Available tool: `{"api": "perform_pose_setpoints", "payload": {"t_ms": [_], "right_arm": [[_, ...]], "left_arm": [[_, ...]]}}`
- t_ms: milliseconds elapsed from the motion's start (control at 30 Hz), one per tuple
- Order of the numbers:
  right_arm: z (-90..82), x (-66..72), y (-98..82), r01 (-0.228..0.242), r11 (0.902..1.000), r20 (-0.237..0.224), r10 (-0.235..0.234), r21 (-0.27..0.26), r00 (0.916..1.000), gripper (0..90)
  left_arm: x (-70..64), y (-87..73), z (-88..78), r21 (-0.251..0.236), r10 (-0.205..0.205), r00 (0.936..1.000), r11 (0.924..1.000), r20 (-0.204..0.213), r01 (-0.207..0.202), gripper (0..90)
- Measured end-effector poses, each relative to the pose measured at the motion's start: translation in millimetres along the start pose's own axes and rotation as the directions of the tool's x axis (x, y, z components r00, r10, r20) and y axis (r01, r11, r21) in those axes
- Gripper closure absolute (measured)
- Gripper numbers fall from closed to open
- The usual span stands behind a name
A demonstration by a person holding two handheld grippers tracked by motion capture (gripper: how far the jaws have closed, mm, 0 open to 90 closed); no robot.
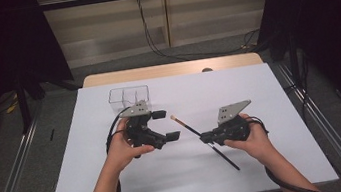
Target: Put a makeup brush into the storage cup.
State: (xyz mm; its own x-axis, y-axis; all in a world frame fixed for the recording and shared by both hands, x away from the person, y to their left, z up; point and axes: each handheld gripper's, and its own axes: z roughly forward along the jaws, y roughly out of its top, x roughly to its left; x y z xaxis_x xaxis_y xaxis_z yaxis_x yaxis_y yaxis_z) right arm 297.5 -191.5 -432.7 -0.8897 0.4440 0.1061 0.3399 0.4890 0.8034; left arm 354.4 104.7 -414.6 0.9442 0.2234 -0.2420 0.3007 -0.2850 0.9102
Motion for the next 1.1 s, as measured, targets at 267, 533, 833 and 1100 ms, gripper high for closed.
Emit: {"api": "perform_pose_setpoints", "payload": {"t_ms": [267,533,833,1100], "right_arm": [[4.3,2.7,3.3,-0.02,0.9989,0.01,0.021,-0.042,0.9997,85.5],[6.3,3.2,5.2,-0.033,0.9976,0.022,0.034,-0.061,0.9992,85.5],[10.3,4.7,5.8,-0.047,0.9956,0.023,0.049,-0.081,0.9985,85.5],[13.3,5.1,6.0,-0.054,0.9936,0.029,0.057,-0.099,0.998,85.5]], "left_arm": [[-0.1,-1.5,3.6,-0.003,-0.006,1.0,1.0,-0.003,0.006,0.9],[-0.5,-1.4,4.4,-0.018,-0.005,1.0,0.9998,-0.003,0.004,2.0],[-1.1,-0.5,5.4,-0.042,-0.008,1.0,0.9991,0.0,0.008,4.7],[-0.1,-1.1,6.4,-0.056,-0.023,0.9997,0.9982,0.001,0.023,7.0]]}}
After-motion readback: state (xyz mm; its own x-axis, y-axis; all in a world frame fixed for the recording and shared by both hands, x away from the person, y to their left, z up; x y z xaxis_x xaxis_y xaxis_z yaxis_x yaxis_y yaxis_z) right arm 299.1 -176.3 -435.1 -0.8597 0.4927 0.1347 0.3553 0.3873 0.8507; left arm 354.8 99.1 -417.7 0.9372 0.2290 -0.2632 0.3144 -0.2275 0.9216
